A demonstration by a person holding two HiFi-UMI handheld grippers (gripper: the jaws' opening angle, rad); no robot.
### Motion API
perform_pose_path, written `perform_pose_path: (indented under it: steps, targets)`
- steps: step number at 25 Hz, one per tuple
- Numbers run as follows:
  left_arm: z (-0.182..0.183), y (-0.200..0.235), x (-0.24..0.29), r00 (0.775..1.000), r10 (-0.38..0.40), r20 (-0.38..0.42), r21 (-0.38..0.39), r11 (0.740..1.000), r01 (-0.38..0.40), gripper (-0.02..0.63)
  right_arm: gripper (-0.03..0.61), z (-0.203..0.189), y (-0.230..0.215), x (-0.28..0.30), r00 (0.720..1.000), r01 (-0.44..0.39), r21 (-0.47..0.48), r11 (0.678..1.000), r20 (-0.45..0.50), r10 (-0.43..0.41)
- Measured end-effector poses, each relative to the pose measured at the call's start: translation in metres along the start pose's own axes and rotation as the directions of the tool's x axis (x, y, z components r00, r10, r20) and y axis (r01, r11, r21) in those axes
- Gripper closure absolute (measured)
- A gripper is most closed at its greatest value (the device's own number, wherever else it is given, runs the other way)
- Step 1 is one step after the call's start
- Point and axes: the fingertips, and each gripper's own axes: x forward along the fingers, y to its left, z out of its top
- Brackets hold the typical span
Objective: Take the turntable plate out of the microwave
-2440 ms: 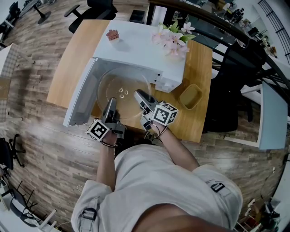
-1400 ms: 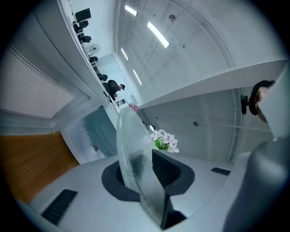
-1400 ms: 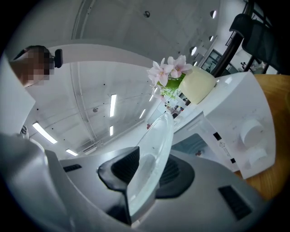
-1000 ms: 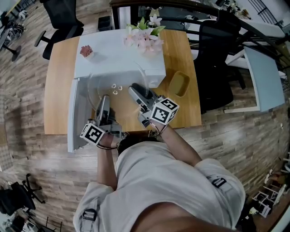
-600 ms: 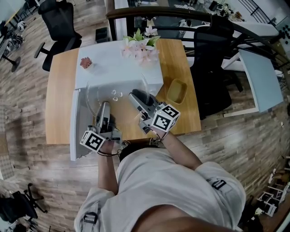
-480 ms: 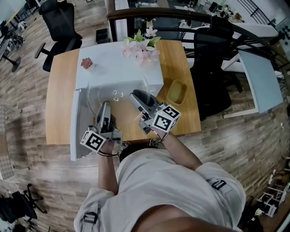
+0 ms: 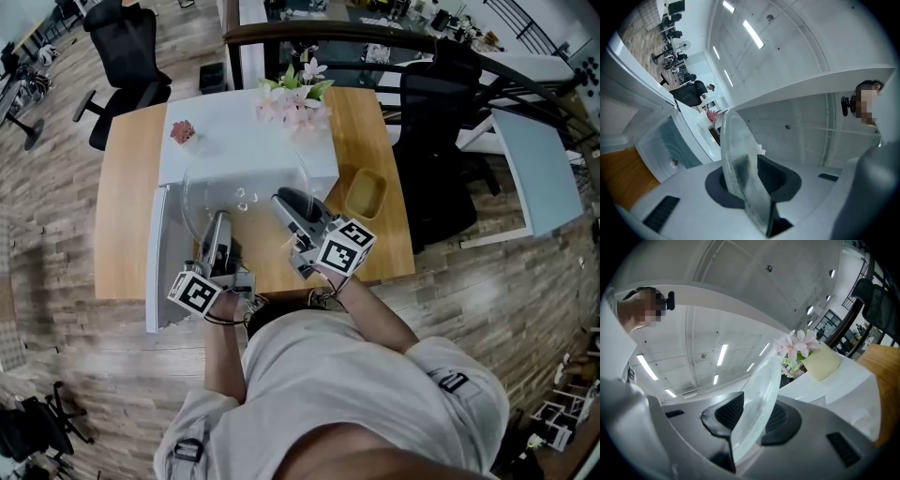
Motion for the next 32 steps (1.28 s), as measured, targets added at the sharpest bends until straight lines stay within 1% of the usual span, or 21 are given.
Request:
perform_pose_path:
  steps: [19,32]
  targets:
    - [-0.0019,-0.0059,0.0008,1.0,0.004,0.005,0.007,1.0,-0.004,0.525,0.462,0.0064,0.0025,-0.0035,1.0,-0.002,-0.023,1.0,-0.014,0.002]
    - [-0.001,-0.0046,0.0057,1.0,-0.001,0.001,0.008,1.0,0.001,0.525,0.46,0.0076,-0.0014,-0.0014,1.0,0.002,-0.02,1.0,-0.012,-0.002]
